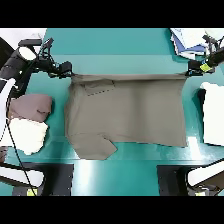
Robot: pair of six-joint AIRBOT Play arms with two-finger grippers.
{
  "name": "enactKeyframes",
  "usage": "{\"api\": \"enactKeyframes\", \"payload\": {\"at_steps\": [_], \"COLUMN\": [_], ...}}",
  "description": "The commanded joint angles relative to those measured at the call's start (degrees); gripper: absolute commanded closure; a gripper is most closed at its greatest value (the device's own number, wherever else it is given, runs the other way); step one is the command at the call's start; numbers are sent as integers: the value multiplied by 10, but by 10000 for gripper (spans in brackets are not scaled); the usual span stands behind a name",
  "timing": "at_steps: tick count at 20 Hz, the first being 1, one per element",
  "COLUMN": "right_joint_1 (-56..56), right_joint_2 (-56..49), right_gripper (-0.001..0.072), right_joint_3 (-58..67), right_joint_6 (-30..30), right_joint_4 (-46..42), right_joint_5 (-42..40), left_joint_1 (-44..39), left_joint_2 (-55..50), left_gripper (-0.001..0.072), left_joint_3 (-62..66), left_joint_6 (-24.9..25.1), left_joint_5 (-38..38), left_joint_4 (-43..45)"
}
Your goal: Fold the shirts.
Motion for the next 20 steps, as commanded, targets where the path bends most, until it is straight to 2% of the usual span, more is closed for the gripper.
{"api": "enactKeyframes", "payload": {"at_steps": [1,4,10,11,12,13,17,20], "right_joint_1": [-2,-6,-6,-6,-8,-10,-19,-37], "right_joint_2": [-10,38,80,80,80,80,128,204], "right_gripper": [695,695,693,686,544,367,355,355], "right_joint_3": [14,-90,-261,-271,-275,-275,-281,-333], "right_joint_6": [-2,-11,-12,-16,-25,-26,-28,-28], "right_joint_4": [-5,-8,2,14,31,54,67,68], "right_joint_5": [10,2,-46,-47,-47,-46,-40,-52], "left_joint_1": [1,0,-1,-1,-1,-1,-1,-1], "left_joint_2": [-19,-18,-18,-18,-18,-17,38,151], "left_gripper": [675,675,673,603,323,158,160,160], "left_joint_3": [22,8,-94,-98,-98,-98,-116,-229], "left_joint_6": [20,24,13,12,5,-8,-16,-18], "left_joint_5": [-26,-122,-106,-105,-105,-107,-144,-145], "left_joint_4": [14,48,46,46,44,41,74,113]}}
